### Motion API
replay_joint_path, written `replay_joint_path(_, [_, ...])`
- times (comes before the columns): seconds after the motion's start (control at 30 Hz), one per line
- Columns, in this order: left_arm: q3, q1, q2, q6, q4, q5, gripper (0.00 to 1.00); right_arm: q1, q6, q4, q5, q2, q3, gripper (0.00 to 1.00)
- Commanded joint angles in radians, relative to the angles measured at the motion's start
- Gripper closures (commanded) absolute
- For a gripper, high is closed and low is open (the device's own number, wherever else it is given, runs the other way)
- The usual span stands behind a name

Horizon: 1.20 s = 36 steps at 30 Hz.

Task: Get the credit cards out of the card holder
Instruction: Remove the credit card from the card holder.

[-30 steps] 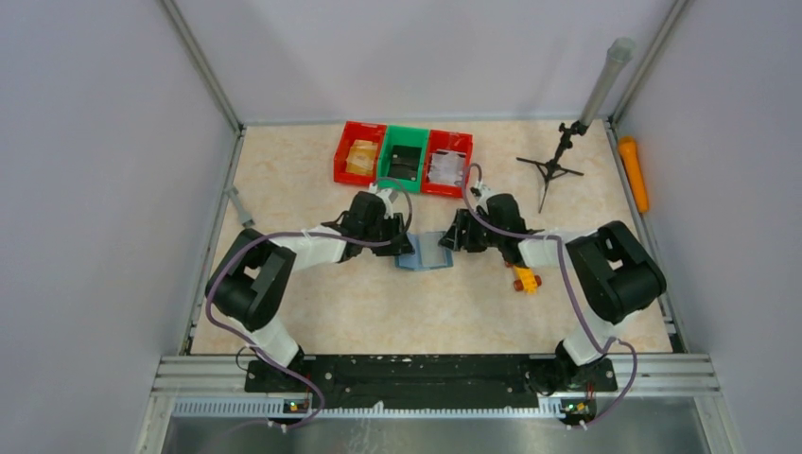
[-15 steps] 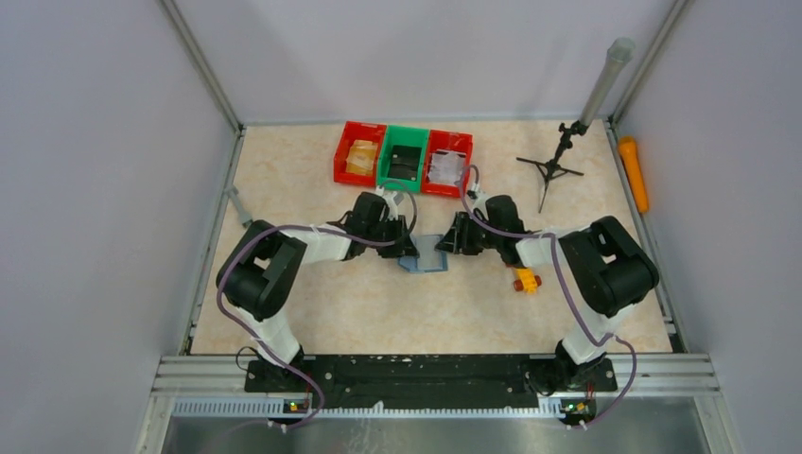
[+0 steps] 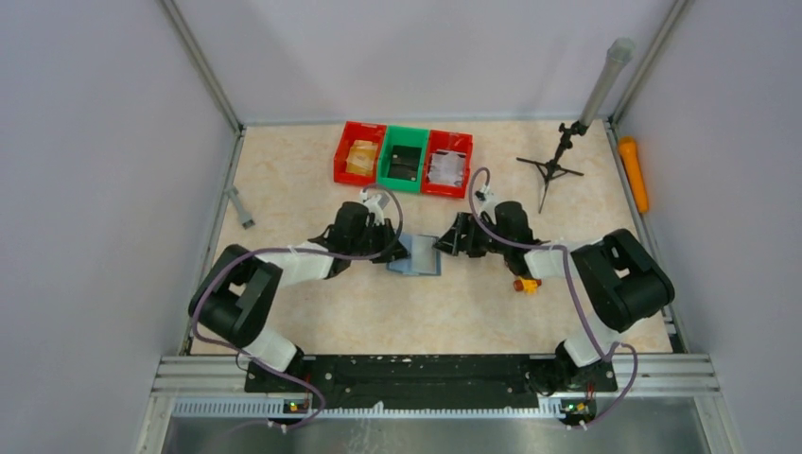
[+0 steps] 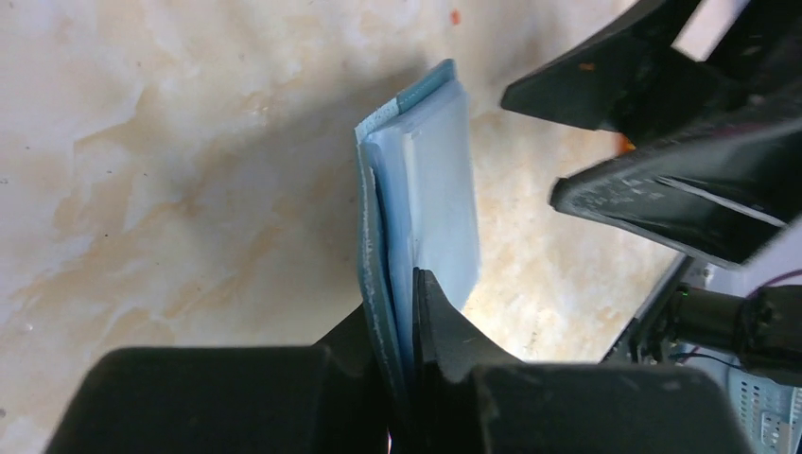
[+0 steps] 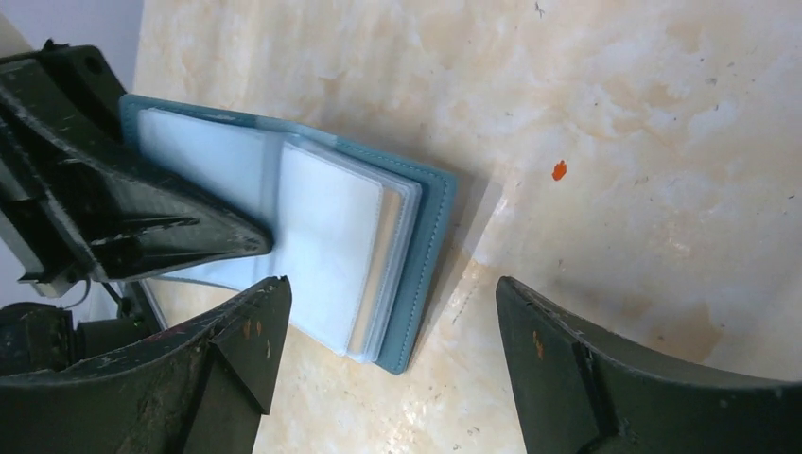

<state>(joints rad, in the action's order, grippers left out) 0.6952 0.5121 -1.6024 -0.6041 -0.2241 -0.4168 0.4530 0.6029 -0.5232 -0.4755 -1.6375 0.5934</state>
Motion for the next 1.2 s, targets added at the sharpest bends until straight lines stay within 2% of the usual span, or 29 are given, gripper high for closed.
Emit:
replay_joint_path(0.0, [-0.078,-0.018,0.138,-0.042,-0.227,-0.035,1.00,-0.017,0.030,-0.163,-0.015,0.063,-0.041,0.18])
replay_joint_path(0.1, [-0.120,-0.035,0.171,-0.072,-0.304,-0.072,1.00,-0.018,0.043,-0.211,-0.043,0.067,-0.055,0.18])
replay_joint_path(0.33, [-0.165,-0.055,0.230,-0.103,-0.361,-0.093,1.00,-0.041,0.116,-0.417,-0.104,0.062,-0.115,0.46])
replay_joint_path(0.43, [-0.182,-0.058,0.245,-0.114,-0.399,-0.108,1.00,-0.042,0.139,-0.476,-0.147,0.048,-0.120,0.47])
replay_joint_path(0.6, [-0.208,-0.060,0.272,-0.129,-0.453,-0.125,1.00,-0.041,0.167,-0.555,-0.177,0.040,-0.135,0.39])
replay_joint_path(0.7, [-0.230,-0.060,0.295,-0.133,-0.487,-0.127,1.00,-0.042,0.180,-0.577,-0.188,0.036,-0.138,0.38])
replay_joint_path(1.07, [-0.273,-0.065,0.327,-0.164,-0.594,-0.164,1.00,-0.042,0.225,-0.675,-0.234,0.016,-0.146,0.56])
replay_joint_path(1.17, [-0.274,-0.065,0.320,-0.168,-0.607,-0.174,1.00,-0.042,0.253,-0.724,-0.257,-0.005,-0.146,0.67])
